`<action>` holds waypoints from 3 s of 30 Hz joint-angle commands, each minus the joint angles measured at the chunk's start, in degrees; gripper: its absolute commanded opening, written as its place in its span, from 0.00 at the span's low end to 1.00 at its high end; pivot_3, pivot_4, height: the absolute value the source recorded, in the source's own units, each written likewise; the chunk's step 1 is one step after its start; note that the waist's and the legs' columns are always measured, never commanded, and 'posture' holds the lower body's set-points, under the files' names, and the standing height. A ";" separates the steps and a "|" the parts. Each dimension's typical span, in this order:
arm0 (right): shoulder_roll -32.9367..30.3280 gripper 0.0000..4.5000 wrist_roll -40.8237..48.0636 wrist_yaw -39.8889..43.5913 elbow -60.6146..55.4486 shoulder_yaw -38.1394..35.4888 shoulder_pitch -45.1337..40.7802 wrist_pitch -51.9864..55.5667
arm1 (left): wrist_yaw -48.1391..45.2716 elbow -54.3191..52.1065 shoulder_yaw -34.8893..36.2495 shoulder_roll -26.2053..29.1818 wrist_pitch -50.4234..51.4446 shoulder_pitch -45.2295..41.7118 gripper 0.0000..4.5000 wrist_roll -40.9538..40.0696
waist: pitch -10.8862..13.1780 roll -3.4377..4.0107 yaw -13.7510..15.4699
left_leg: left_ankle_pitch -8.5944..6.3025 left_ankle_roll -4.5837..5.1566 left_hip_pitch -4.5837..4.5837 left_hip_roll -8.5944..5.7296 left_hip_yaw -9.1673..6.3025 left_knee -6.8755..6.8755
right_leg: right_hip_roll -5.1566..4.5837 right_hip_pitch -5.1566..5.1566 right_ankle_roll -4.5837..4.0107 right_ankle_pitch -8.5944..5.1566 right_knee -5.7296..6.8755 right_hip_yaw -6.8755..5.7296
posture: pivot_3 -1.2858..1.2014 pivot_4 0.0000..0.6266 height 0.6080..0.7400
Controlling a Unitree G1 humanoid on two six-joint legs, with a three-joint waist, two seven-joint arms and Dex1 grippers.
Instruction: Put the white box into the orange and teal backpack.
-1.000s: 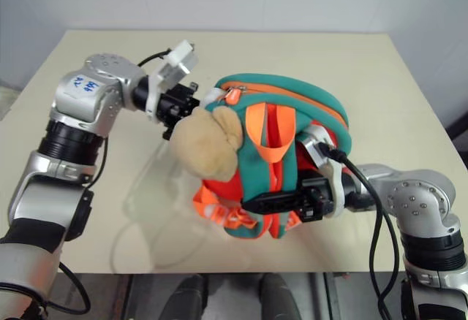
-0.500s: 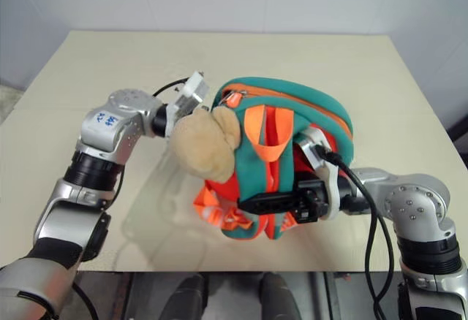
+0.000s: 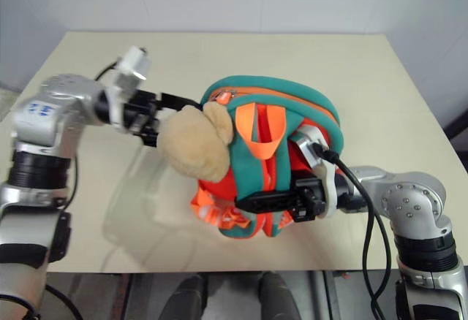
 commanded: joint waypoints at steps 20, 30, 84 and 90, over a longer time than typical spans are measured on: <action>0.73 0.00 -2.04 2.97 1.31 1.32 -2.06 -1.74 | 13.47 -24.51 10.00 0.37 21.54 6.78 1.00 -24.97 | 0.00 0.00 0.35 | 0.02 -0.02 0.04 0.00 -0.02 0.04 | 0.00 0.05 -0.01 0.01 0.03 -0.02 | 0.52 0.24 1.00; 1.21 0.00 -2.28 2.53 1.21 0.89 -2.10 -2.00 | 15.70 -22.04 7.36 -0.14 14.18 7.09 0.41 -19.58 | 0.00 0.00 0.51 | 0.02 -0.03 0.04 -0.01 -0.02 0.07 | 0.00 0.06 -0.02 0.03 0.00 -0.01 | 0.52 0.24 1.00; -14.93 1.00 -22.29 1.59 -9.42 -32.09 29.75 -25.33 | 7.70 -13.22 12.46 6.38 2.50 28.90 0.99 -12.80 | -0.01 -0.02 0.74 | 0.06 0.03 0.08 -0.03 0.06 -0.04 | -0.08 0.17 -0.12 0.06 -0.25 -0.04 | 0.52 0.24 1.00; -16.34 1.00 -32.29 9.24 -3.74 -35.17 35.29 -36.03 | 5.82 -12.27 13.75 7.69 -1.43 29.82 0.99 -12.31 | -0.01 -0.01 0.54 | 0.06 0.03 0.12 -0.02 0.13 -0.04 | -0.08 0.18 -0.12 0.07 -0.27 0.01 | 0.52 0.24 1.00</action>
